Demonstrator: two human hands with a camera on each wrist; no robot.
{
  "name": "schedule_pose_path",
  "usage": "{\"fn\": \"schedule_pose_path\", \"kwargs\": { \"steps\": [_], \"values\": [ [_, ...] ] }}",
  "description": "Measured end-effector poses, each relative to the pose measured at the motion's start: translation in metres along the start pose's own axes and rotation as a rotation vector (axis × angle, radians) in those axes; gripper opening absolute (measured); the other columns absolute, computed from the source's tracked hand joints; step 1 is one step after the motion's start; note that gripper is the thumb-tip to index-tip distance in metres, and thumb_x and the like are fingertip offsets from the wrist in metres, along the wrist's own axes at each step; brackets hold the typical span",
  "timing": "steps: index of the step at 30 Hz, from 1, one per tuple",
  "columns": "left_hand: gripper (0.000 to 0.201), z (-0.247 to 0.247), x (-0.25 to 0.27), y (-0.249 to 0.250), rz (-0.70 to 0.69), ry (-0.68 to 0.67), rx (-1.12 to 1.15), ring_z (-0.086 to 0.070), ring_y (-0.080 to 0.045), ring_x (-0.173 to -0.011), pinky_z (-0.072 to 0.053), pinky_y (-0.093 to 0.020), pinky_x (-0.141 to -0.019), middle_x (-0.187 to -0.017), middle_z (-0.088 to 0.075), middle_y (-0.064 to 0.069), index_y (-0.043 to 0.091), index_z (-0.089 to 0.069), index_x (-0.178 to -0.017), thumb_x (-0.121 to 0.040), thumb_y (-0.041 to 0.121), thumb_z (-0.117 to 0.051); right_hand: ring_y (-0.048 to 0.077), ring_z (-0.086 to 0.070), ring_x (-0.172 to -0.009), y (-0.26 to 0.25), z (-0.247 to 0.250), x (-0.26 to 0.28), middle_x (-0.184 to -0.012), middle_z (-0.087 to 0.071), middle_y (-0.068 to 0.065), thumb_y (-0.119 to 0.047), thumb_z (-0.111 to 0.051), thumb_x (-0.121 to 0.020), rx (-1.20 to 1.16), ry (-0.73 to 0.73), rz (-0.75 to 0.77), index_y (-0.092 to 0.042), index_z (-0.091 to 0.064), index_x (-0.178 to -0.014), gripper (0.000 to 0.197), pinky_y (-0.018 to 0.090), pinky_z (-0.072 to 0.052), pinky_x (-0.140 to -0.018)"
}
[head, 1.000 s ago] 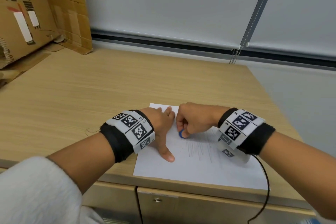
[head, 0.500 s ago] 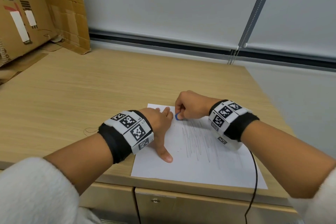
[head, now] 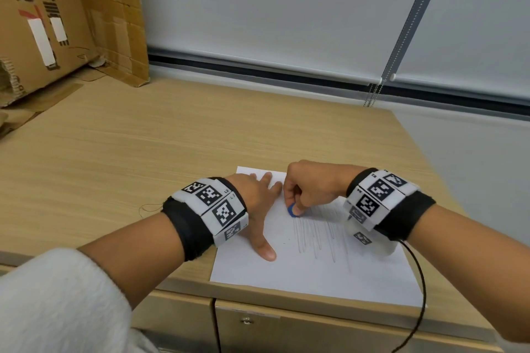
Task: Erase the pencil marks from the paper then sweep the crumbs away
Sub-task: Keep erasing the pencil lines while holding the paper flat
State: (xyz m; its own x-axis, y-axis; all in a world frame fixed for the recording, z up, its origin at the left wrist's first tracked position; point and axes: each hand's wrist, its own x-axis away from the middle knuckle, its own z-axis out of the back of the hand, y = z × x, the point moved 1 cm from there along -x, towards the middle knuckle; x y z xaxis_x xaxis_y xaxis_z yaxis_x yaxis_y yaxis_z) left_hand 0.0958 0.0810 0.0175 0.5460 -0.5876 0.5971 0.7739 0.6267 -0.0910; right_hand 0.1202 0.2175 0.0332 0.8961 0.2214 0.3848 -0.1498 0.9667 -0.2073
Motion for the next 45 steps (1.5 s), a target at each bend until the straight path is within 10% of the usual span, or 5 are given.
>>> {"fn": "schedule_pose_path", "kwargs": {
  "steps": [45],
  "values": [
    [0.144, -0.004, -0.007, -0.001, 0.035, 0.018, -0.072, -0.004, -0.027, -0.15, -0.027, -0.047, -0.115, -0.16, 0.022, -0.002, 0.025, 0.021, -0.151, -0.056, 0.079, -0.072, 0.009, -0.059, -0.072, -0.014, -0.033, 0.047, -0.079, -0.068, -0.005, -0.019, -0.071, -0.083, -0.112, 0.037, 0.016, -0.015, -0.071, -0.087, 0.006, 0.024, -0.052, -0.072]
  ]
}}
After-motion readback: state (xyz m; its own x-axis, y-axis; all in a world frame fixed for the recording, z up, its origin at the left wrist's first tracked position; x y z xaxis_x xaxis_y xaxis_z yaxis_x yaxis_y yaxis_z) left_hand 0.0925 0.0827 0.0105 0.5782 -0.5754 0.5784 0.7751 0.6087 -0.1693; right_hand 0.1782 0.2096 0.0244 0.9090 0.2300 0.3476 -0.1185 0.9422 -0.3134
